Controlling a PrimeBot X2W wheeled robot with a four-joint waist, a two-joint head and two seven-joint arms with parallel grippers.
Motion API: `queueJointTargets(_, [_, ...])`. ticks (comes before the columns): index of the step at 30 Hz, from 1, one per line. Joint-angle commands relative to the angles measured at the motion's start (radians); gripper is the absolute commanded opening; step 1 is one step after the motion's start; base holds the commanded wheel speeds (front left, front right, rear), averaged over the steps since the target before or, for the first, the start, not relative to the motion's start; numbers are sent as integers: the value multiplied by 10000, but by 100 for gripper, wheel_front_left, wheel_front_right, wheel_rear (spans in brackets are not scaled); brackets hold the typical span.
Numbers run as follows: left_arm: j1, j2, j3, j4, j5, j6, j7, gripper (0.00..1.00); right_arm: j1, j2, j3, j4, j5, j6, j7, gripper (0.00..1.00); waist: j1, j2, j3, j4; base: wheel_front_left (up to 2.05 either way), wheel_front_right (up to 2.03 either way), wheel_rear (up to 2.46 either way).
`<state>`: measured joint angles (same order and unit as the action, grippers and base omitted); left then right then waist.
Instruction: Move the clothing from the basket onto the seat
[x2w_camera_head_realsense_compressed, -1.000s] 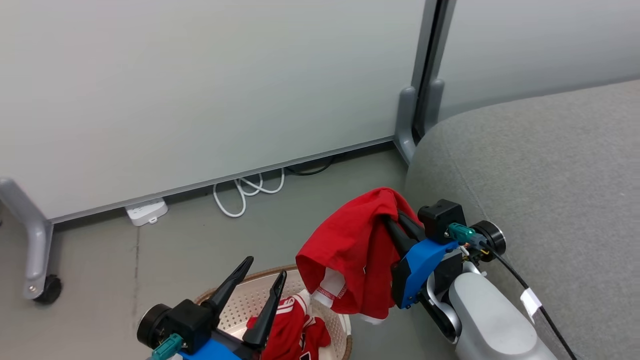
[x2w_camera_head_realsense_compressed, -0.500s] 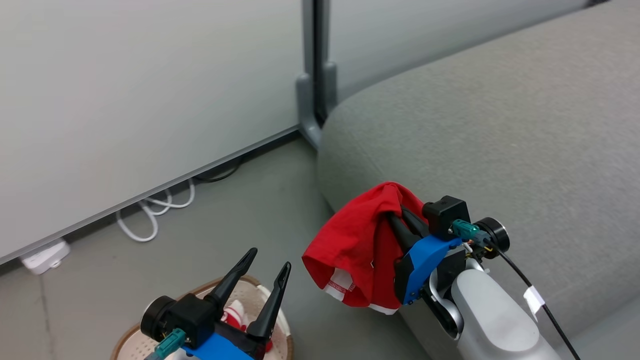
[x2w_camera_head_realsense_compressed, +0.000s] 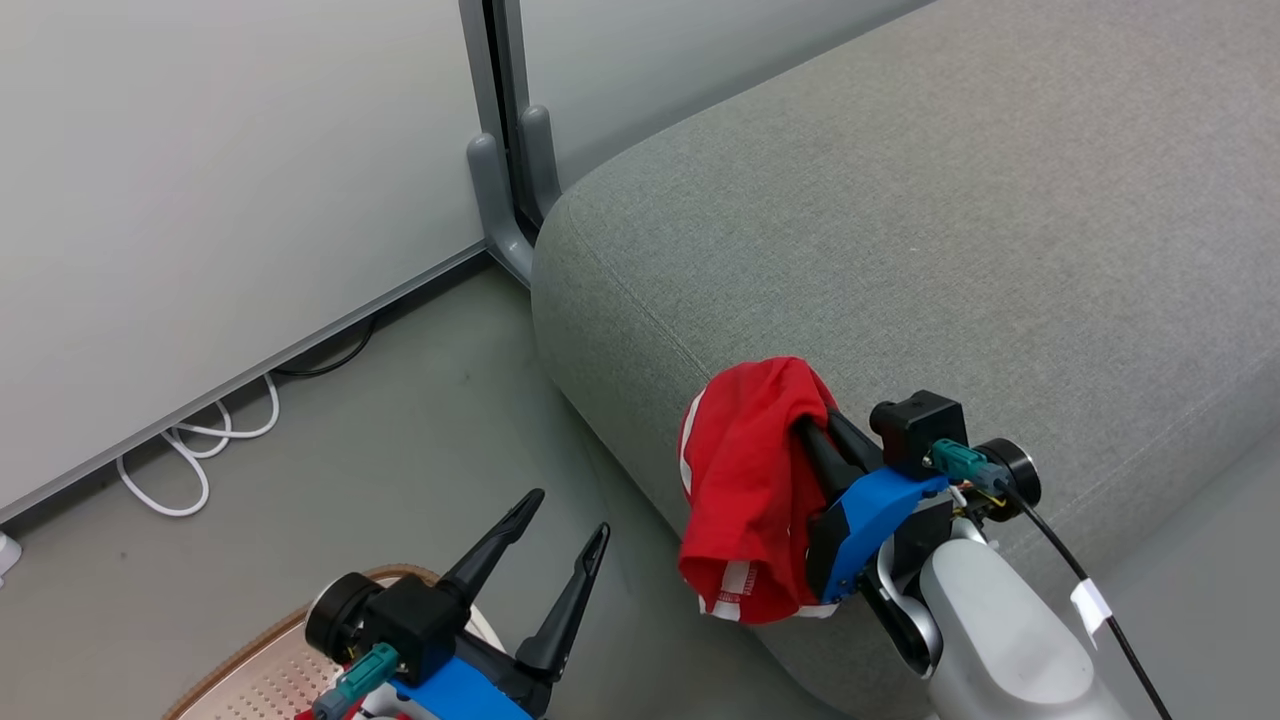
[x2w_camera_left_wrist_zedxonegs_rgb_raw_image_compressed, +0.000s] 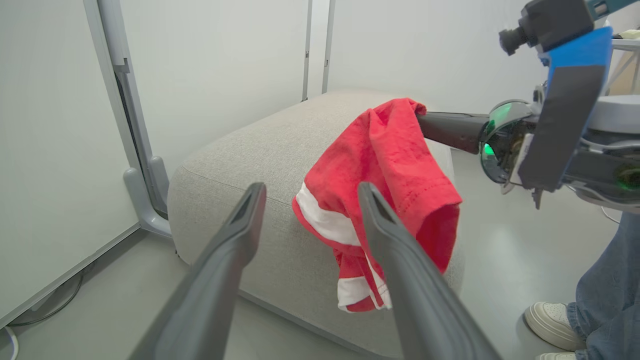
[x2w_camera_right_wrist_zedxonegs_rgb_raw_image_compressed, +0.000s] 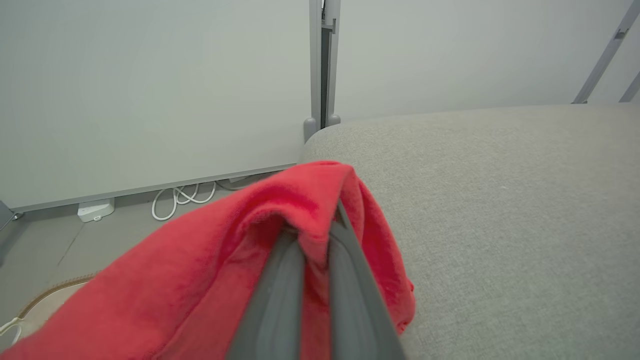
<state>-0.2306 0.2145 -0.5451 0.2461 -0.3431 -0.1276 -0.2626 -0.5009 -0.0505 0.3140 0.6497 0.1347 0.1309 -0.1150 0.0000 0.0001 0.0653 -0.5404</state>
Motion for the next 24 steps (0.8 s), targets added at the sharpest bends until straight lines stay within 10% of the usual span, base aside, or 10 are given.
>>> queueJointTargets(1, [-140,109,-1,17,-74,-31,-34,100,131,4,-32,-47,-31,-3,-55,0,0,-1,4,2,0,0,0])
queueJointTargets(14, [-578,586,-244,-344,110,-34,-10,100,-2003,-26,-1479,175,455,-3,572,0,0,-1,1235,328,0,0,0])
queueJointTargets(24, [-2493,1301,-1339,-1164,307,-34,423,100,-5294,-2151,-3948,648,-370,-3,782,0,0,-1,3943,1734,0,0,0])
